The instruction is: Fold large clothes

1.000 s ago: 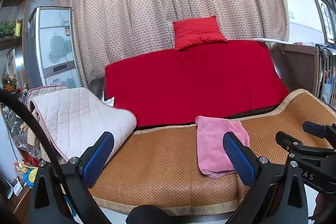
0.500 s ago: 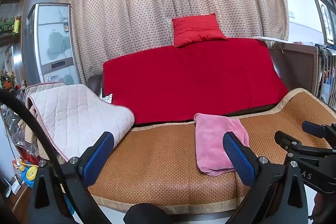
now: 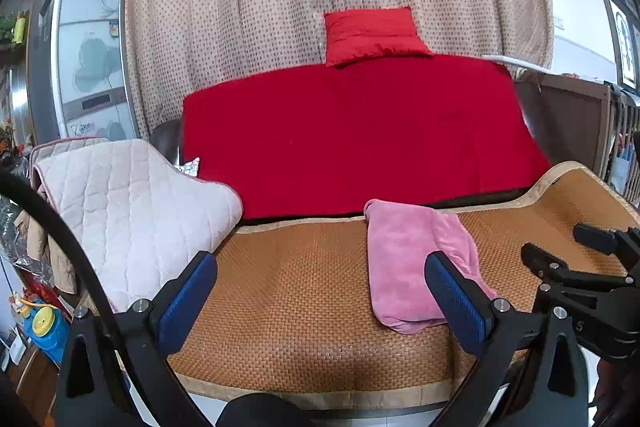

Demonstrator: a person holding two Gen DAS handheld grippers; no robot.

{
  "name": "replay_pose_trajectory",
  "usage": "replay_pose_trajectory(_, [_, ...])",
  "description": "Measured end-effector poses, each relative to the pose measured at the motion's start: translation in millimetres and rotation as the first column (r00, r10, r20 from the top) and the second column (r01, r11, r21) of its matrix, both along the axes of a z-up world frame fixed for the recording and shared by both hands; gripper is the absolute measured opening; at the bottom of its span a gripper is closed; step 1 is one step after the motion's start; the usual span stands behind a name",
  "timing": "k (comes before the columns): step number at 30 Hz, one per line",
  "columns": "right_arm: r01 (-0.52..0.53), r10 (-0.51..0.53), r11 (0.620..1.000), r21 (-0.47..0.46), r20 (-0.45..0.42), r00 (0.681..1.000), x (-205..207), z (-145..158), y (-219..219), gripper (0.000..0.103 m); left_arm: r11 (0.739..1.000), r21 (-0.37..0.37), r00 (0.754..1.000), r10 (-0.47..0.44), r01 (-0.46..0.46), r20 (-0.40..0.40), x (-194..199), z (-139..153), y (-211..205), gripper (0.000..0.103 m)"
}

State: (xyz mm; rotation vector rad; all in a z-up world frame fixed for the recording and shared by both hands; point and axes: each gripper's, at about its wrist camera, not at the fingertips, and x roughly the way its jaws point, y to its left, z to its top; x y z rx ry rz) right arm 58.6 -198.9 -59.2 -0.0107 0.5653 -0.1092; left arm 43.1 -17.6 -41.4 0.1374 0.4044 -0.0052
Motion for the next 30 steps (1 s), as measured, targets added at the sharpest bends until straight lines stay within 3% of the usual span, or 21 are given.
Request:
replay_pose_trajectory(13, [0.040,-0.042,0.992,-0.117,-0.017,0.999,56,-22,10,0.075,1.000,0.007,0.998,0.023,-0.023,-0.065,58,-26,2,0.103])
replay_pose_trajectory(30, [0.037,-0.043,0.992,-0.120,-0.042,0.998,79,-36,3,0.075,0.999,0.004,0.997,0.034,-0.034,-0.076,79,-30,2,0.103])
